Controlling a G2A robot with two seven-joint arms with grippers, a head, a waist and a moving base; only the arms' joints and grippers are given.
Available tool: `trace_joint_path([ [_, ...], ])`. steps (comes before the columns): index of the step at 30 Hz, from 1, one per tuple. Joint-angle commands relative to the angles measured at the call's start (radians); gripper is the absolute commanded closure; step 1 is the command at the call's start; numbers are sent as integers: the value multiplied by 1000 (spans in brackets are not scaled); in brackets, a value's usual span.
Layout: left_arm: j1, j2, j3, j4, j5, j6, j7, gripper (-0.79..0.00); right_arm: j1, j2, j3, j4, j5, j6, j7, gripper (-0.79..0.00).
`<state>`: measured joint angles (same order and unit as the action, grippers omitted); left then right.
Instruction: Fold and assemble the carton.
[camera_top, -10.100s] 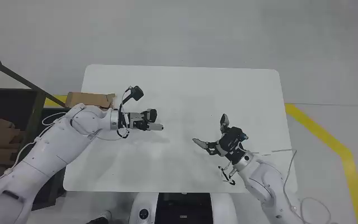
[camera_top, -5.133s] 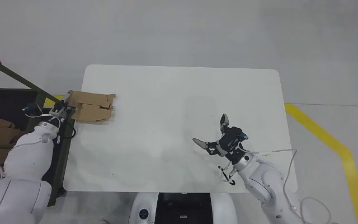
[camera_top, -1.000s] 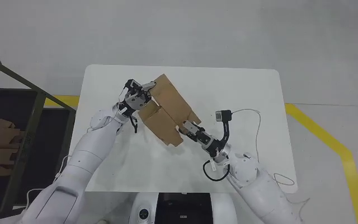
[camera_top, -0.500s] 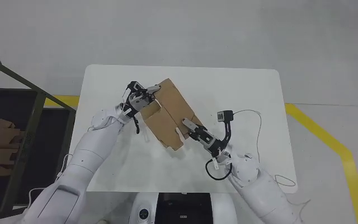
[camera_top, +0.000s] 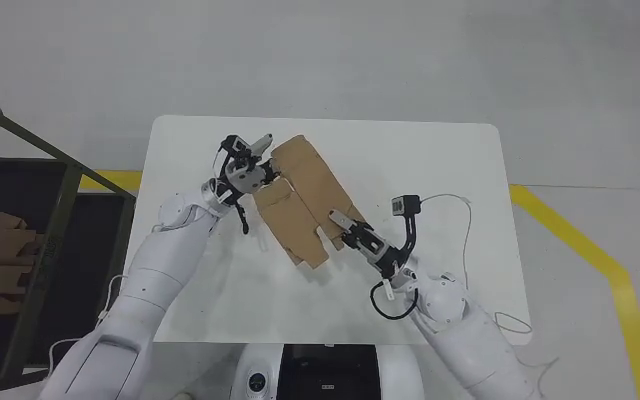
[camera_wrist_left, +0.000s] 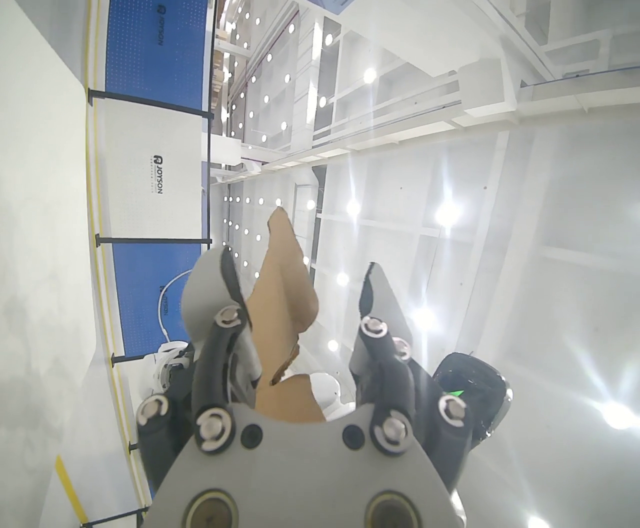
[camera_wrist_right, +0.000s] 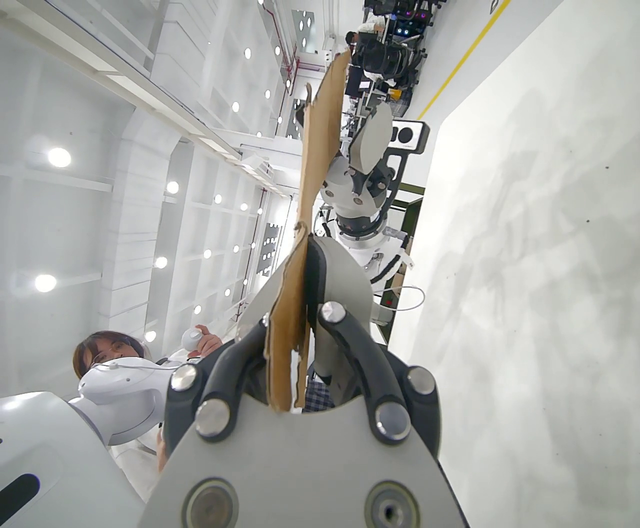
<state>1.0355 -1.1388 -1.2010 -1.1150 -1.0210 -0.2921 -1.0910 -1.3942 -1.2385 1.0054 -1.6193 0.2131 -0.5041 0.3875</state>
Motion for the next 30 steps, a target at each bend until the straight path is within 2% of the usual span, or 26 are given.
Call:
trace_joint_path([
  [1, 11, 5, -25, -17, 17, -17, 11, -785, -5, 1, 9, -4, -1, 4, -10, 0],
  [4, 35, 13, -58, -47, 57, -31, 28, -785, -17, 1, 31, -17, -13, 20, -63, 0],
  [8, 78, 22, -87, -88, 119, -37, 66, -785, -46, -3, 56, -56, -51, 66, -190, 0],
  [15, 126, 23, -73, -161, 217, -22, 93, -785, -88, -15, 52, -157, -183, 201, -414, 0],
  [23, 115, 15, -22, -189, 292, 16, 101, -785, -107, -42, -40, -226, -383, 330, -624, 0],
  [30, 86, 7, 21, -187, 340, 18, 56, -785, -102, -70, -103, -198, -434, 388, -760, 0],
])
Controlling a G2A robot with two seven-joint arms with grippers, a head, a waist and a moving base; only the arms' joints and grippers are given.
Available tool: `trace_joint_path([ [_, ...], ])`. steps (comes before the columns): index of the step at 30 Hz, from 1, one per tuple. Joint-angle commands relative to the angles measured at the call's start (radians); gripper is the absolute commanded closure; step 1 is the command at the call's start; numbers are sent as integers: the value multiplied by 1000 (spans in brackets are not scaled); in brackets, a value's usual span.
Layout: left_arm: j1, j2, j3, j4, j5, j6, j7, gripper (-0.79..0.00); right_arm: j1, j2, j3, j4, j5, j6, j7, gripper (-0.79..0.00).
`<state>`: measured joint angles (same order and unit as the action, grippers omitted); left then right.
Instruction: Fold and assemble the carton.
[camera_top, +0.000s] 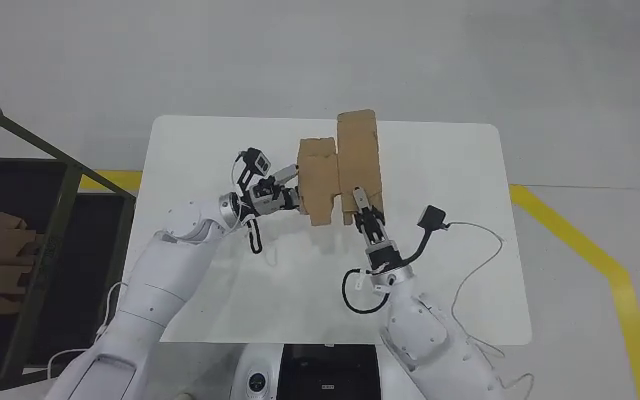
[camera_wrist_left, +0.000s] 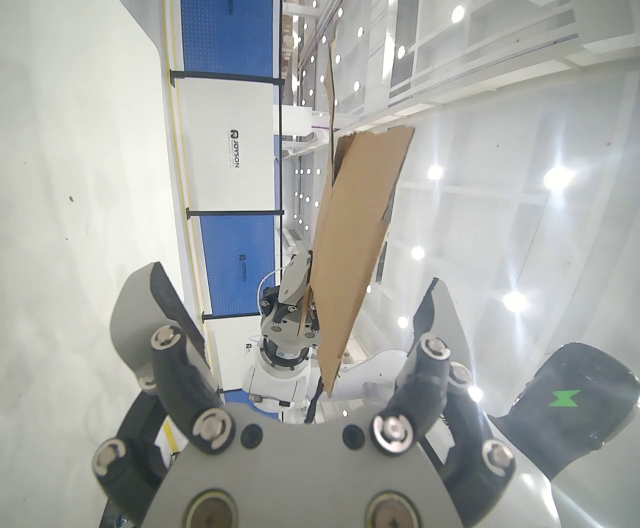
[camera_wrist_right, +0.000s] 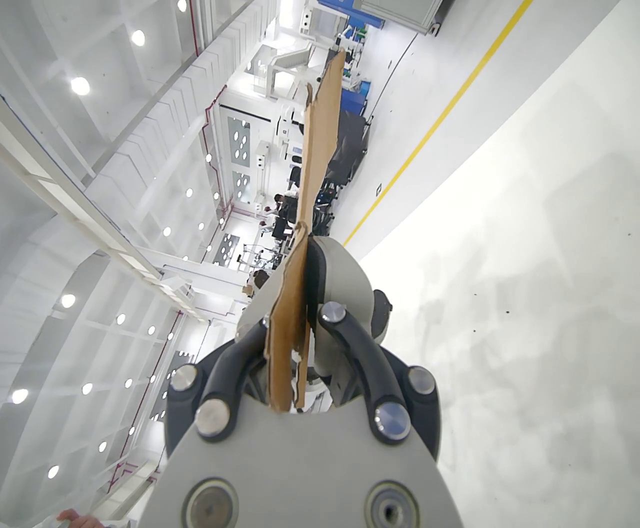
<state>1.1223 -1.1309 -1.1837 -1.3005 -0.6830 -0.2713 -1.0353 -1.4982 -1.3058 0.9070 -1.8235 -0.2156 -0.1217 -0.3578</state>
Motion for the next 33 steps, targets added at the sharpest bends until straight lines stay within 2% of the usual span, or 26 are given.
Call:
trace_joint_path([
  [1, -2, -2, 7, -3, 3, -5, -1, -785, 5, -6, -9, 12, -8, 9, -24, 0],
  [6, -6, -7, 21, -7, 20, -16, 5, -779, 17, -19, -21, 38, -27, 24, -52, 0],
  [7, -7, -7, 22, -7, 21, -17, 7, -665, 18, -21, -22, 41, -31, 26, -57, 0],
  [8, -8, -8, 23, -7, 21, -18, 9, -397, 19, -23, -23, 44, -33, 27, -60, 0],
  [10, -9, -9, 24, -7, 21, -20, 13, -188, 20, -27, -23, 49, -36, 28, -64, 0],
  [12, -11, -10, 25, -5, 25, -20, 15, -28, 20, -30, -24, 54, -40, 26, -65, 0],
  [13, -13, -11, 25, -5, 27, -20, 16, 0, 20, -32, -24, 56, -41, 25, -66, 0],
  [19, -24, -17, 43, 1, 25, -15, 12, 0, 21, -42, -23, 58, -48, 22, -69, 0],
  [20, -27, -19, 46, 3, 26, -15, 11, 0, 22, -43, -22, 57, -50, 19, -65, -126],
  [21, -30, -20, 49, 6, 26, -17, 12, 0, 23, -44, -20, 57, -50, 16, -59, -339],
  [22, -34, -21, 50, 8, 27, -19, 13, 0, 23, -44, -16, 56, -49, 15, -55, -683],
  [23, -38, -22, 51, 12, 28, -21, 14, 0, 23, -45, -9, 52, -48, 14, -51, -785],
  [28, -64, -19, 25, 40, -4, -3, -35, 0, 14, -34, 73, 36, -46, -29, 6, -785],
  [31, -84, -8, -14, 66, 1, 13, -102, 0, 11, -19, 149, 42, -22, -88, 117, -785],
  [33, -95, 1, -41, 82, 19, 28, -150, 0, 9, -9, 193, 44, 30, -132, 236, -785],
])
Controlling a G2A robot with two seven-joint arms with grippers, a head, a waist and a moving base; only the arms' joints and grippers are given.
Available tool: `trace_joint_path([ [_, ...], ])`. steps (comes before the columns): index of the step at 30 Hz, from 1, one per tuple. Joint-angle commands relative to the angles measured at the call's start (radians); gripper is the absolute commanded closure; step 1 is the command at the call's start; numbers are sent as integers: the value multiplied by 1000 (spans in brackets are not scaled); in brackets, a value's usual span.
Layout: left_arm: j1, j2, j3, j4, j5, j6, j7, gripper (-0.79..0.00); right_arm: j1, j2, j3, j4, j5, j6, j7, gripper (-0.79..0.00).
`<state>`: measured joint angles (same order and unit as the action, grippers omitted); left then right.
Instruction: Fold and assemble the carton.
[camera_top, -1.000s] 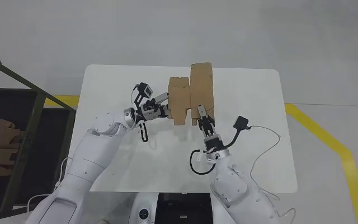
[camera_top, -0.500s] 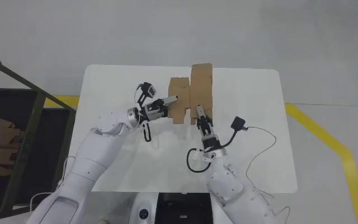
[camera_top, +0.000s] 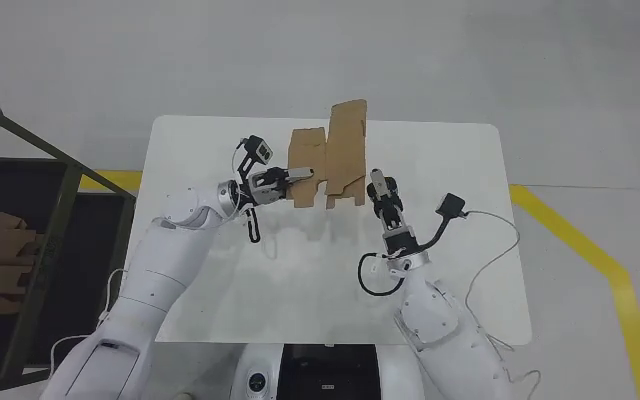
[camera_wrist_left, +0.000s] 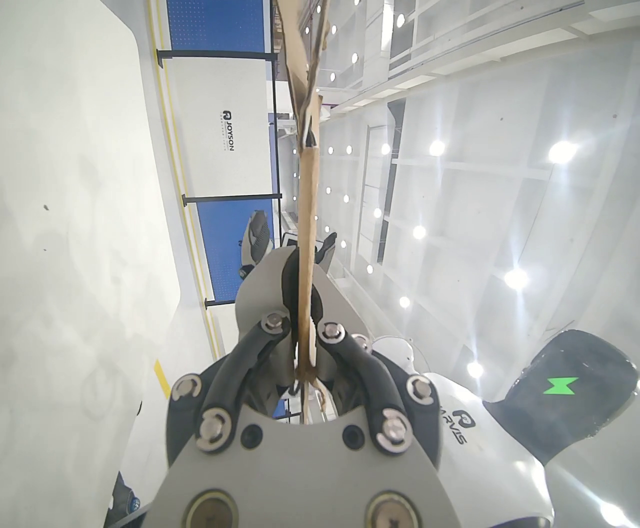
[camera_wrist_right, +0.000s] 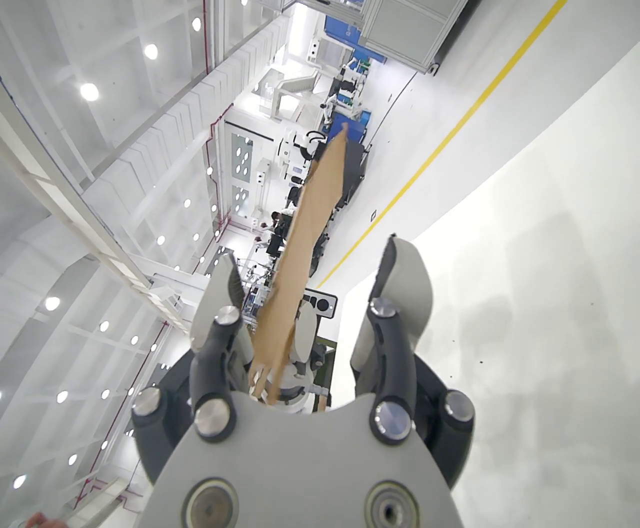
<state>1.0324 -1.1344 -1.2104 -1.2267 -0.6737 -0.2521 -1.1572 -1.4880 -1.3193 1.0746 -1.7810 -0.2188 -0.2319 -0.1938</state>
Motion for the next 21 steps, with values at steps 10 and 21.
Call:
trace_joint_path([
  [10, -56, 63, -104, 21, 213, 139, -319, 0, 37, 43, 123, 76, 313, -102, 673, -785],
  [21, -46, 112, -68, -103, 244, 158, -379, 0, 132, 53, 112, 191, 477, -112, 969, -785],
])
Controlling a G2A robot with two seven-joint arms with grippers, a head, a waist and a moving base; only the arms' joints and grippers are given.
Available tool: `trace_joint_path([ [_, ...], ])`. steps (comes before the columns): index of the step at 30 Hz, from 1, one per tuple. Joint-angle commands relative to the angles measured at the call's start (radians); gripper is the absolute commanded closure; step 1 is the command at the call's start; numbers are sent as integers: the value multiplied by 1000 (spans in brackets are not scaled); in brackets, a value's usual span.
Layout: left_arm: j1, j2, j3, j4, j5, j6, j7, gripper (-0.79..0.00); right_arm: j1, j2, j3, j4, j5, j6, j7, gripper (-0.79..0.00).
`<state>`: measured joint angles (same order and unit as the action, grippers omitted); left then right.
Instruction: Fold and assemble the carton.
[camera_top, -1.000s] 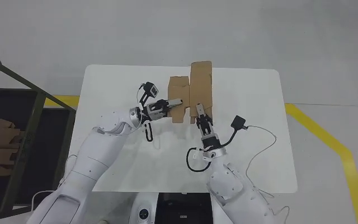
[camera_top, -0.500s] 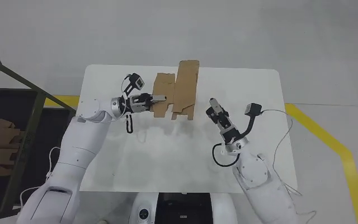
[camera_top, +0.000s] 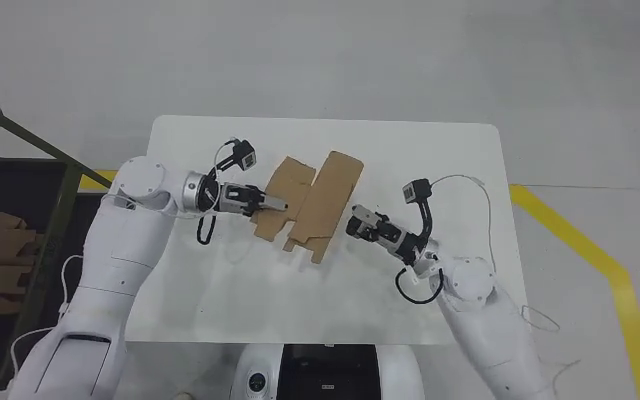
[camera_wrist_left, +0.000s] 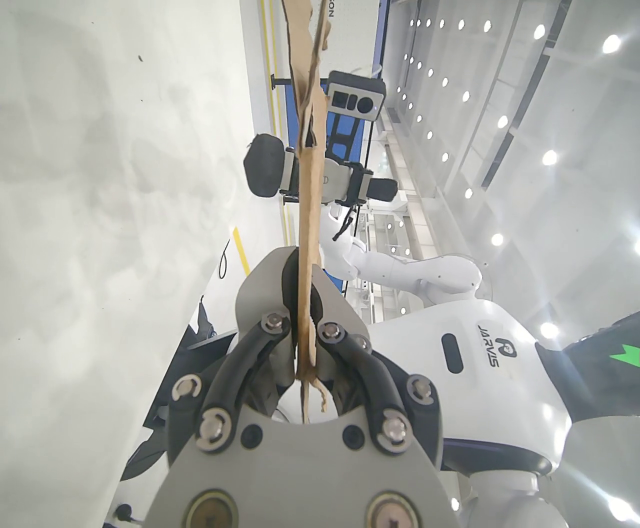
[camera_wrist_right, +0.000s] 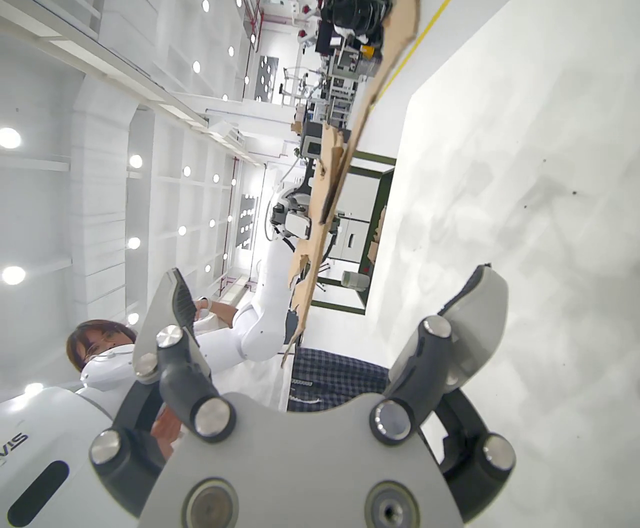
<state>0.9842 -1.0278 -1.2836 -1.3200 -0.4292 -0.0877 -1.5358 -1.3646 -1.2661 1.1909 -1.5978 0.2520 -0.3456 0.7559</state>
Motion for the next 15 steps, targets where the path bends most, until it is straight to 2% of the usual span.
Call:
trace_joint_path([
  [1, 4, 9, 10, -17, 2, -13, 0, 0, 17, 0, -8, 15, 9, 2, 34, -785],
  [8, 8, 32, 51, -57, 48, -45, 0, 0, 67, 1, -26, 48, 27, -7, 93, -770],
  [9, 7, 35, 54, -58, 47, -48, 0, 0, 71, 2, -28, 50, 25, -7, 101, -471],
  [10, 5, 36, 55, -59, 44, -52, 0, 0, 76, 3, -29, 53, 23, -7, 106, -329],
  [12, 2, 40, 58, -62, 33, -53, 0, 0, 85, 4, -26, 59, 13, -7, 108, -188],
  [13, 0, 42, 60, -65, 41, -59, 0, 0, 87, 5, -24, 60, 9, -5, 100, -68],
  [15, 0, 45, 65, -70, 32, -60, 0, 0, 92, 6, -25, 61, 3, 1, 101, 0],
])
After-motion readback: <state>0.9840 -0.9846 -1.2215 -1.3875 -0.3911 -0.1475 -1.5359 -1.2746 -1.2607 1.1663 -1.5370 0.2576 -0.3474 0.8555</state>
